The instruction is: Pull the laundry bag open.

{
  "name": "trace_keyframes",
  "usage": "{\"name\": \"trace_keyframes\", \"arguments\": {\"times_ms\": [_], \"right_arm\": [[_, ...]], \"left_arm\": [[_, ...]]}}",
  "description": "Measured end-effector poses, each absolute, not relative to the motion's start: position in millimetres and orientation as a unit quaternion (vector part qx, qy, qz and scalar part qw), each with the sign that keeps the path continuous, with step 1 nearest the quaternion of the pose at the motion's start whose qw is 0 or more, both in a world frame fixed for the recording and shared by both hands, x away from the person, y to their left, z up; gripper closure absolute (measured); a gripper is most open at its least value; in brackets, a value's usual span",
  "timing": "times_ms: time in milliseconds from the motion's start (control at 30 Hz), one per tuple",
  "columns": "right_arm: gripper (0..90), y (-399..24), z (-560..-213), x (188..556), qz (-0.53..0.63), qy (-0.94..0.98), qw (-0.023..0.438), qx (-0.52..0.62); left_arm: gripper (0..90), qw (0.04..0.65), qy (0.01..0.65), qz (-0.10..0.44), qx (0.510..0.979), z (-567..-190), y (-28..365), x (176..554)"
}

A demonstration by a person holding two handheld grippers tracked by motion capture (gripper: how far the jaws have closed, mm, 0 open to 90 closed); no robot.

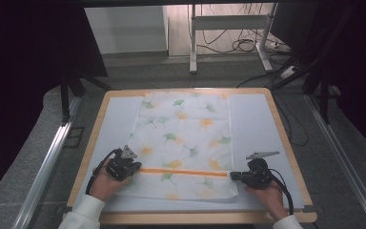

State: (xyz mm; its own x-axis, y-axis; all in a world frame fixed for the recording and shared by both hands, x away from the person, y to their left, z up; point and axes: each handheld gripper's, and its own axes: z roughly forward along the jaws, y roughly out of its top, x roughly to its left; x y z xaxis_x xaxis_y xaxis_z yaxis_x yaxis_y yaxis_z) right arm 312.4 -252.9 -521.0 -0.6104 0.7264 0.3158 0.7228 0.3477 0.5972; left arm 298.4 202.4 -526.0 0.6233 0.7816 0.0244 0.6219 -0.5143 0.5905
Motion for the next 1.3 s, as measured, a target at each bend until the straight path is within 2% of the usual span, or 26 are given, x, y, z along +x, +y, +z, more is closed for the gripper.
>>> {"name": "trace_keyframes", "arguments": {"times_ms": [1300], "right_arm": [[89.8, -252.3, -520.8, 311.9, 0.36, 0.822, 0.005, 0.44]], "left_arm": [[90.0, 0.256, 0.431, 0.163, 0.849, -526.4, 227.8, 297.4]]}}
